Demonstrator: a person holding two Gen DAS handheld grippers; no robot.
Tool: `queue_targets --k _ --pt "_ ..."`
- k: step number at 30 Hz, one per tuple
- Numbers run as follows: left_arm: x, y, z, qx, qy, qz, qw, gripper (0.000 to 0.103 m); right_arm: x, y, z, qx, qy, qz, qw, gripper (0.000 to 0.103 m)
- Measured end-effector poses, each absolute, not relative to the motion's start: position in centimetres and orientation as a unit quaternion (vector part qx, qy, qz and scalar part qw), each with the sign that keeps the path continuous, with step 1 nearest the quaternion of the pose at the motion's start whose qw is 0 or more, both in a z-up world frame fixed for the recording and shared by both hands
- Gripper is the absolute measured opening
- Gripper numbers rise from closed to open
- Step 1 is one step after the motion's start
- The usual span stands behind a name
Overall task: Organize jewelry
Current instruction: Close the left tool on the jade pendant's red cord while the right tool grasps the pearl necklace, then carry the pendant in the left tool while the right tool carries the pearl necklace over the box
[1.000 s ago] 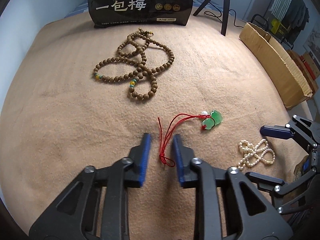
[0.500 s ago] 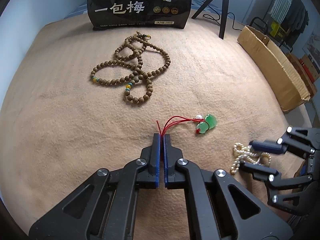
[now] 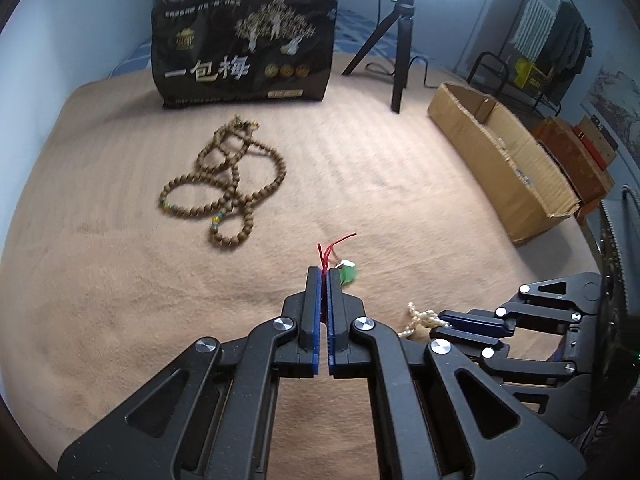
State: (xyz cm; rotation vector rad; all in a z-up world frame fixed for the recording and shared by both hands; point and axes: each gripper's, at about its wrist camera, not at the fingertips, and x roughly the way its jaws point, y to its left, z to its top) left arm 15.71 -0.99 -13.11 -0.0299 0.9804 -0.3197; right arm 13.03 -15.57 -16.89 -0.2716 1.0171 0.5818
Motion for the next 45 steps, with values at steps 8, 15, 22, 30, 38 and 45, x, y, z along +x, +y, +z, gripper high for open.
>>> queue_targets --k 8,15,22,30,38,45 --pt "15.3 -1.5 -11.0 -0.019 0.446 -0.157 0.881 0.0 12.6 -16.7 -15.0 -0.108 0.459 0.269 0.84 0.006" --pt "14.7 -1.9 -8.9 -0.019 0.42 -0.16 0.893 0.0 12.2 -17.4 -12.8 -0.094 0.436 0.267 0.854 0.006" --pt "14.5 -2.5 -6.4 -0.026 0.396 -0.168 0.902 0.0 12.0 -18.7 -10.6 -0.077 0.414 0.261 0.869 0.006" --pt "14.3 -4.1 -3.9 -0.039 0.371 -0.184 0.909 0.0 11.9 -21.5 -7.9 -0.051 0.385 0.242 0.889 0.006" --pt "14.7 -7.4 -2.0 -0.042 0.353 -0.21 0.911 0.0 12.7 -26.0 -5.9 -0.016 0.362 0.199 0.91 0.006" --pt "15.7 -10.6 -1.6 -0.045 0.351 -0.233 0.906 0.0 13.1 -30.2 -4.9 0.011 0.353 0.163 0.921 0.006"
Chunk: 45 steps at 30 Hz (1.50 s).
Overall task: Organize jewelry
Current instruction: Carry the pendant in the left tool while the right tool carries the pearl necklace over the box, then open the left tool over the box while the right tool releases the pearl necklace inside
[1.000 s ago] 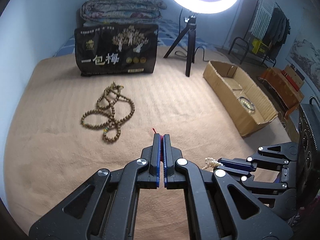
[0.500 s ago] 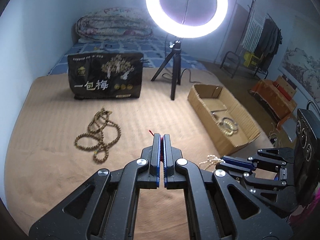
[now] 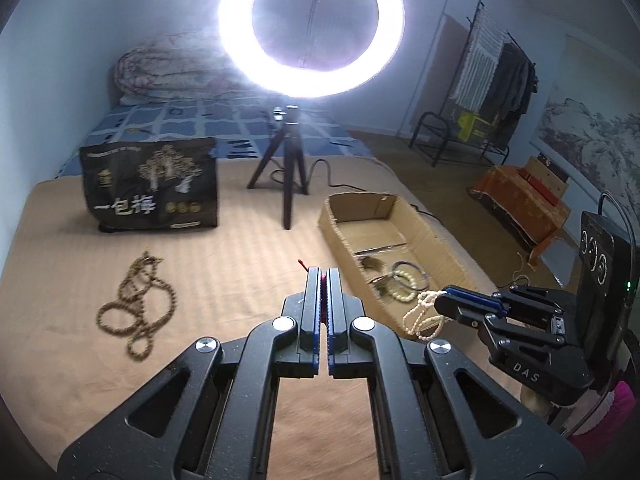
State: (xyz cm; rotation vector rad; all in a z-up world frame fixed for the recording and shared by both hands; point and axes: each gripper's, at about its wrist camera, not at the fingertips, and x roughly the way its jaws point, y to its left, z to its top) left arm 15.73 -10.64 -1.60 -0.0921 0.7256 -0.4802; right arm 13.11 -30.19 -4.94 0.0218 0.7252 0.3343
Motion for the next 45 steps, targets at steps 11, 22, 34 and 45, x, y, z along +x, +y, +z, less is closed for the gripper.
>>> queue_targets --k 11,22,34,45 --pt "18.3 -16.4 -0.7 -0.031 0.342 -0.265 0.901 0.0 14.3 -35.3 -5.0 0.03 0.353 0.117 0.928 0.006" --pt "23.1 -21.8 -1.1 -0.041 0.346 -0.286 0.893 0.0 15.6 -39.2 -7.0 0.036 0.376 0.083 0.922 0.006" --pt "26.6 -26.9 -3.7 -0.019 0.365 -0.287 0.885 0.0 16.7 -42.2 -9.1 0.054 0.394 0.075 0.915 0.006" --pt "27.5 -28.7 -3.9 -0.003 0.374 -0.279 0.884 0.0 17.0 -42.0 -9.0 0.06 0.395 0.09 0.913 0.006"
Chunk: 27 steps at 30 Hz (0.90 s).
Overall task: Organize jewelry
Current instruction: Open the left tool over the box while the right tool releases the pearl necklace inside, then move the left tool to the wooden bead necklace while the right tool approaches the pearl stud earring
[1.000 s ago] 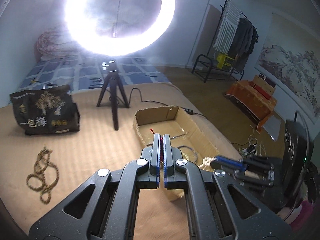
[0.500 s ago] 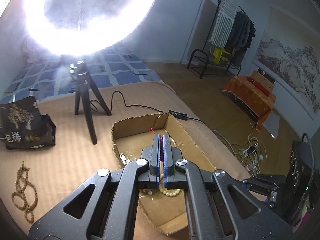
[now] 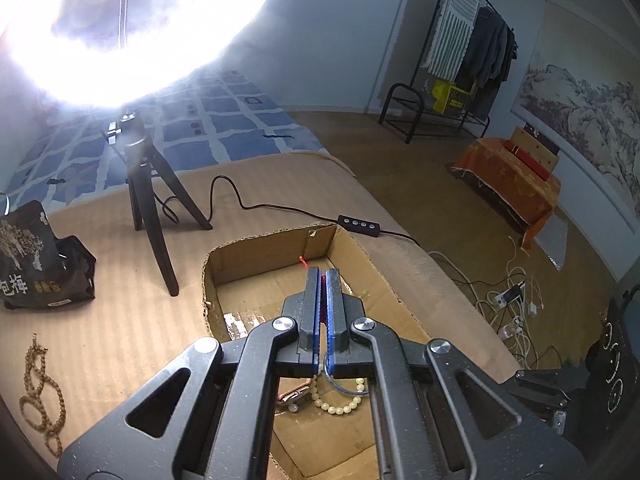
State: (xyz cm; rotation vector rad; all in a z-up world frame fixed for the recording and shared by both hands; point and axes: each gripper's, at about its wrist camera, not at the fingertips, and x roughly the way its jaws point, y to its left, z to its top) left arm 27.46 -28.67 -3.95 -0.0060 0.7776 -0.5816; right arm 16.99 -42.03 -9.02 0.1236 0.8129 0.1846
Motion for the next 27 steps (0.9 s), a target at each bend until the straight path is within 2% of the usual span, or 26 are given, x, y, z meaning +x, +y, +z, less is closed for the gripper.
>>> queue_targets --k 5,6,7,9,10,11,13,27 --pt "27.5 -28.9 -3.8 0.002 0.375 -0.279 0.884 0.0 16.8 -41.6 -9.0 0.05 0.396 0.096 0.912 0.01" --pt "27.5 -28.9 -3.8 0.006 0.376 -0.277 0.884 0.0 16.9 -41.6 -9.0 0.048 0.397 0.096 0.912 0.022" --pt "27.5 -29.0 -3.9 0.009 0.377 -0.275 0.884 0.0 16.8 -41.5 -9.0 0.045 0.396 0.094 0.912 0.042" --pt "27.4 -29.1 -4.0 0.012 0.381 -0.273 0.883 0.002 16.5 -41.5 -8.6 0.043 0.385 0.087 0.918 0.067" --pt "27.4 -29.0 -4.0 0.012 0.382 -0.273 0.883 0.011 16.4 -41.4 -8.5 0.044 0.38 0.085 0.92 0.07" --pt "27.3 -28.9 -3.9 0.011 0.381 -0.274 0.883 0.029 16.4 -41.4 -8.3 0.045 0.378 0.086 0.921 0.07" --pt "27.1 -28.6 -3.7 0.007 0.375 -0.273 0.886 0.047 16.5 -41.3 -8.1 0.044 0.381 0.087 0.92 0.071" --pt "25.6 -26.5 -2.6 0.004 0.372 -0.262 0.89 0.048 15.7 -40.1 -7.1 0.024 0.379 0.079 0.922 0.073"
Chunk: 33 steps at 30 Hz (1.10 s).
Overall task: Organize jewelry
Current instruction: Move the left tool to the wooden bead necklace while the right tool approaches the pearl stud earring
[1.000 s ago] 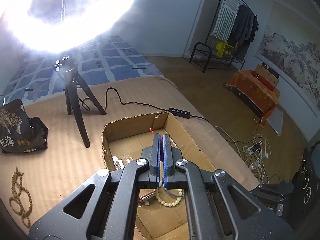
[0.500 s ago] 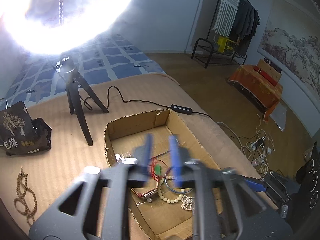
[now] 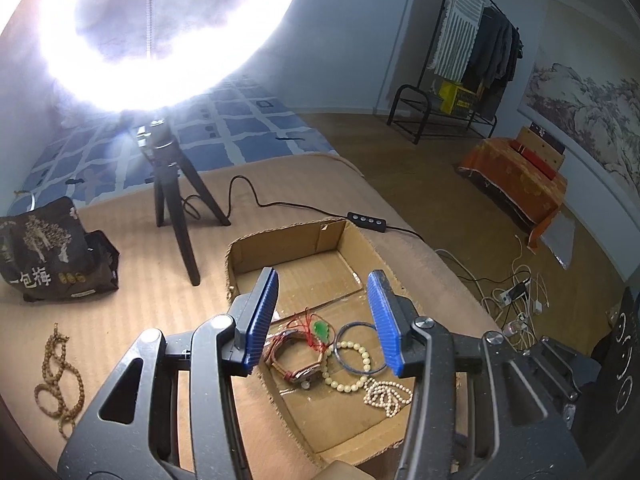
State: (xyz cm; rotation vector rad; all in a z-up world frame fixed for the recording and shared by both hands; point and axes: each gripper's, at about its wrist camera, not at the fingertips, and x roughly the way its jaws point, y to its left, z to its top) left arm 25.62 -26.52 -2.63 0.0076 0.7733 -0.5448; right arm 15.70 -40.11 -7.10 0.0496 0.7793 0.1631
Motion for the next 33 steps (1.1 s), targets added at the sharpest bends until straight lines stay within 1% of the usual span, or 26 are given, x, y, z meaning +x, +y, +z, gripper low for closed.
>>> queue_targets --k 1,2,4,5,22,33 --pt "25.5 -26.3 -2.6 0.004 0.372 -0.26 0.891 0.049 15.7 -40.1 -7.0 0.025 0.379 0.079 0.922 0.075" --pt "25.3 -25.9 -2.5 0.004 0.371 -0.257 0.892 0.056 15.6 -40.1 -7.0 0.025 0.378 0.078 0.922 0.077" --pt "24.9 -25.2 -2.3 0.002 0.366 -0.252 0.896 0.065 15.4 -39.9 -6.8 0.023 0.375 0.076 0.924 0.078" --pt "24.8 -24.8 -2.2 0.001 0.363 -0.25 0.898 0.066 15.3 -39.8 -6.7 0.022 0.374 0.076 0.924 0.078" --pt "23.9 -14.8 -2.0 0.002 0.38 -0.195 0.904 0.067 15.1 -35.4 -5.6 0.001 0.37 0.103 0.923 0.08" --pt "24.4 -6.0 -3.9 -0.007 0.404 -0.137 0.904 0.067 16.0 -31.1 -6.1 -0.011 0.375 0.138 0.917 0.08"
